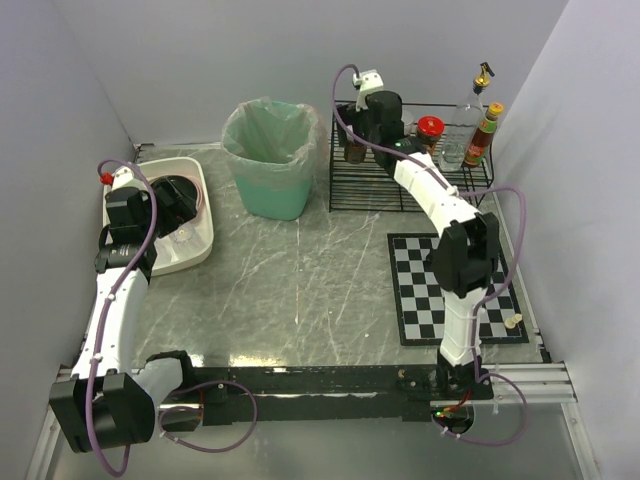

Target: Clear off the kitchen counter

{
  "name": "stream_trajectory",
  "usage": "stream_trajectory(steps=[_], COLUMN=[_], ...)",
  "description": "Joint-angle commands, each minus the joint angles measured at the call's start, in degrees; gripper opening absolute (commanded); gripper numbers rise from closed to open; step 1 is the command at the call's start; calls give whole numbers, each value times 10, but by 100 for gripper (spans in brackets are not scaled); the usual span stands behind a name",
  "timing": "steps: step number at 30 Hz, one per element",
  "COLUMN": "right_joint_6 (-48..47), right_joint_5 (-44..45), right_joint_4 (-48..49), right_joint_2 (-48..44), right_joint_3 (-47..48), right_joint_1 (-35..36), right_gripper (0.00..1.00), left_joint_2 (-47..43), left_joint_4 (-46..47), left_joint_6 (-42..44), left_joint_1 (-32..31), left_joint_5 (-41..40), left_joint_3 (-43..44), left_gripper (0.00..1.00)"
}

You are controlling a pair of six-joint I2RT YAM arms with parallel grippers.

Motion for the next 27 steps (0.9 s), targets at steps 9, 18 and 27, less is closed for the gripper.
stream_trajectory(steps=[9,18,27], right_joint_6=[-141,46,112], right_joint_5=[119,-74,-40], right_joint_4=[219,203,163], right_joint_2=[-194,-450,-645], right_joint_3=[-100,-364,-598], right_joint_1=[78,88,107], right_gripper=[100,100,100], left_joint_2=[-1,1,-12], left_joint_4=[24,19,22], left_joint_6=[3,-6,-3], left_joint_1=[2,1,2], left_joint_5=[6,-4,-19], left_joint_3=[13,19,16], left_gripper=[99,99,99])
